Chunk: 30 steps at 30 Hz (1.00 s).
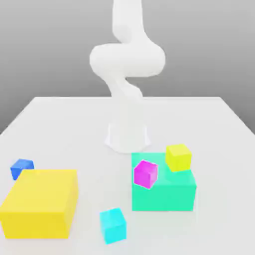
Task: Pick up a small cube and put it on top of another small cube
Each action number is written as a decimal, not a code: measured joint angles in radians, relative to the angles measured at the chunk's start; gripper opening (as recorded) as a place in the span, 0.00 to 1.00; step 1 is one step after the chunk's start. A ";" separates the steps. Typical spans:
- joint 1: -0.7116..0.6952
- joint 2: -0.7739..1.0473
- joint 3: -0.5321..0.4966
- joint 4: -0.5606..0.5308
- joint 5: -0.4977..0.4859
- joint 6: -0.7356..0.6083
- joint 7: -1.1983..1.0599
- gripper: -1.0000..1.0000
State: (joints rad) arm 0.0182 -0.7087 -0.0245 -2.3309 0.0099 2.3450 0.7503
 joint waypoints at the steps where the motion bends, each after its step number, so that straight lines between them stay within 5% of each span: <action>1: 0.009 0.039 -0.011 -0.013 0.003 0.019 -0.021 0.50; 17: 0.082 0.623 -0.124 -0.210 0.075 0.305 -0.346 0.50; 28: 0.024 1.018 -0.077 -0.261 0.113 0.554 -0.486 0.50; 29: 0.014 1.049 -0.065 -0.255 0.123 0.579 -0.494 0.00; 30: 0.014 1.049 -0.065 -0.255 0.123 0.579 -0.494 0.00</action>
State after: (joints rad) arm 0.0320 0.3408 -0.0892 -2.5859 0.1334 2.9242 0.2566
